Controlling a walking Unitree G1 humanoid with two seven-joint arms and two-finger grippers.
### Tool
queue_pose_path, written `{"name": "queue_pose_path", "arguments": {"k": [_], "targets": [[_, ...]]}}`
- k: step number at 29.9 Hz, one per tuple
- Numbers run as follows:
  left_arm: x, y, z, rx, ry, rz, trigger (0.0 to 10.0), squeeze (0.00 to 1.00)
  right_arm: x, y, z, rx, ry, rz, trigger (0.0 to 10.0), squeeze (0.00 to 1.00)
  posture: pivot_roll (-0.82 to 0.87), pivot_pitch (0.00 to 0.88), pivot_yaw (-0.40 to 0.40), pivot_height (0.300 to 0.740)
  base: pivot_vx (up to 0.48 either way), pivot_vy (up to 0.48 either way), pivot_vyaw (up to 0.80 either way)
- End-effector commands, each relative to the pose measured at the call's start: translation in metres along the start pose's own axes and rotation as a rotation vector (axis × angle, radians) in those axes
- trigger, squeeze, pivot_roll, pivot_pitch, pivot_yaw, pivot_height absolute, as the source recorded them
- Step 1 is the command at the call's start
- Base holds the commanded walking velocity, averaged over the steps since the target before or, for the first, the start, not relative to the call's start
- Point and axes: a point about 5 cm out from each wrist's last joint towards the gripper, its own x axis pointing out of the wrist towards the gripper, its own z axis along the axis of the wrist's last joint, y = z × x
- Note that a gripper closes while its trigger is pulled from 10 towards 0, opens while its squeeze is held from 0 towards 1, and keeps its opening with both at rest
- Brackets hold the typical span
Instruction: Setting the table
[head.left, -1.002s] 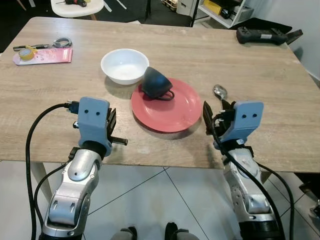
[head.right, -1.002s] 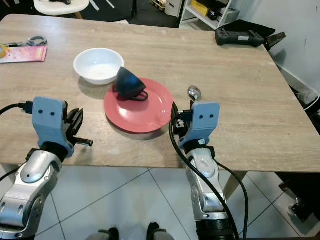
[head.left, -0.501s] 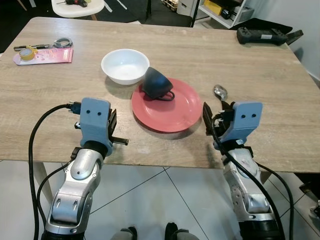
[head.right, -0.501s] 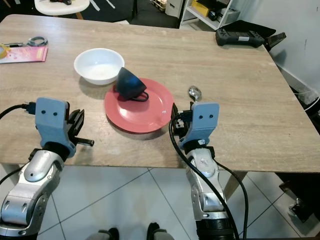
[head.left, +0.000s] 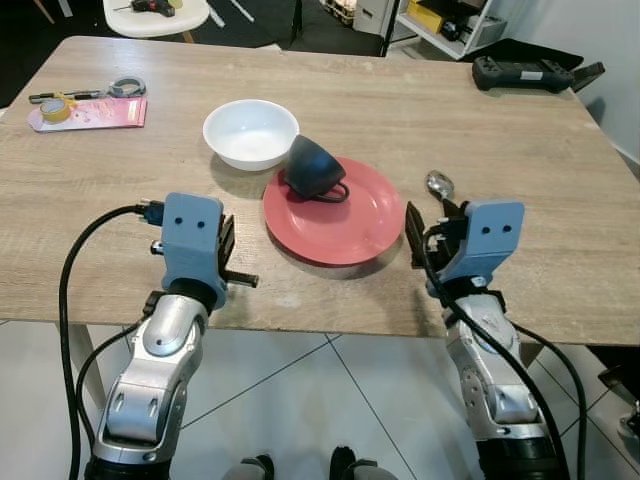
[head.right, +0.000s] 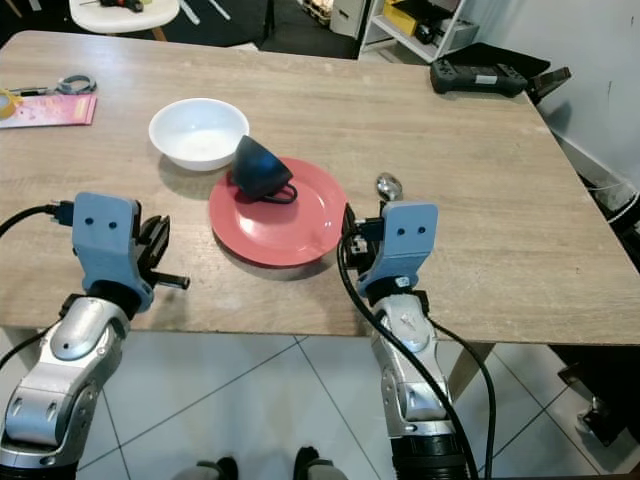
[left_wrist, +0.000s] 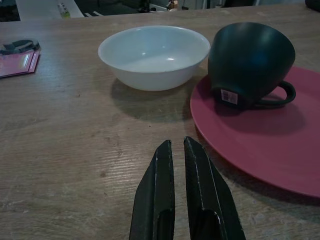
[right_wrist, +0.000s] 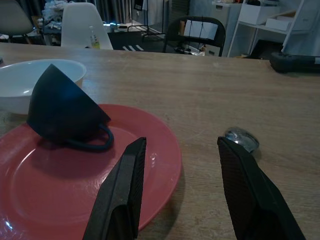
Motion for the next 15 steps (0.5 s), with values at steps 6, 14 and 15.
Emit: {"name": "queue_pose_path", "arguments": {"k": [6,14,15], "targets": [[0.0004,0.001,-0.0062,-0.002,0.025,0.016,10.0,0.0,-0.0021,-0.0027,-0.0062,-0.003,0.027,-0.015,10.0,0.0,0.06,0.146,0.017,0.74,0.0,0.0,0.0],[0.0024,0.002,-0.0056,-0.004,0.024,0.026,10.0,0.0,0.0009,-0.0013,-0.004,-0.006,0.019,-0.011,10.0,0.0,0.06,0.145,0.017,0.74,0.0,0.0,0.0],[0.0025,0.0021,-0.0053,-0.003,0.022,0.026,10.0,0.0,0.0009,-0.0014,-0.0039,-0.006,0.018,-0.011,10.0,0.0,0.06,0.145,0.015,0.74,0.0,0.0,0.0]]}}
